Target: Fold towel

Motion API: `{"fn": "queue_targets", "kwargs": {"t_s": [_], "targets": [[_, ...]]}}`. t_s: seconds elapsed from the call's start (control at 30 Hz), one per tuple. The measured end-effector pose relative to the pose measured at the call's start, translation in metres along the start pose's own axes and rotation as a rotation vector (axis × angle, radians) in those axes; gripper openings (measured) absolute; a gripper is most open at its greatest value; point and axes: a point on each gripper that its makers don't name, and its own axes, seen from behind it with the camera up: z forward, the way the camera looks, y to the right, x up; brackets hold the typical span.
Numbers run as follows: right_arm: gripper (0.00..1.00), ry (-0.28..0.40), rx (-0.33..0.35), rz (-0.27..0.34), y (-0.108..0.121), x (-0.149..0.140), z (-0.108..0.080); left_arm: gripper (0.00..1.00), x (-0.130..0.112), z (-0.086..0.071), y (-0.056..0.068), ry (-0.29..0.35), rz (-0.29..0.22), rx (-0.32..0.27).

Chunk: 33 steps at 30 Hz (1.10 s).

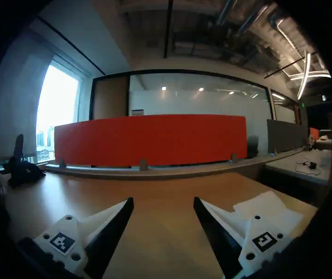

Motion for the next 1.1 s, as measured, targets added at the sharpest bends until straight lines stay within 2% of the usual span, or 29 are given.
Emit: {"fn": "queue_targets", "kwargs": {"t_s": [0.7,1.1], "targets": [[1.00,0.014,0.009,-0.003,-0.013,-0.004,-0.007,0.97,0.000,0.001,0.000,0.000,0.000,0.000],[1.00,0.016,0.017,-0.030,-0.018,-0.007,-0.008,0.97,-0.001,0.000,0.000,0.000,0.000,0.000]]}}
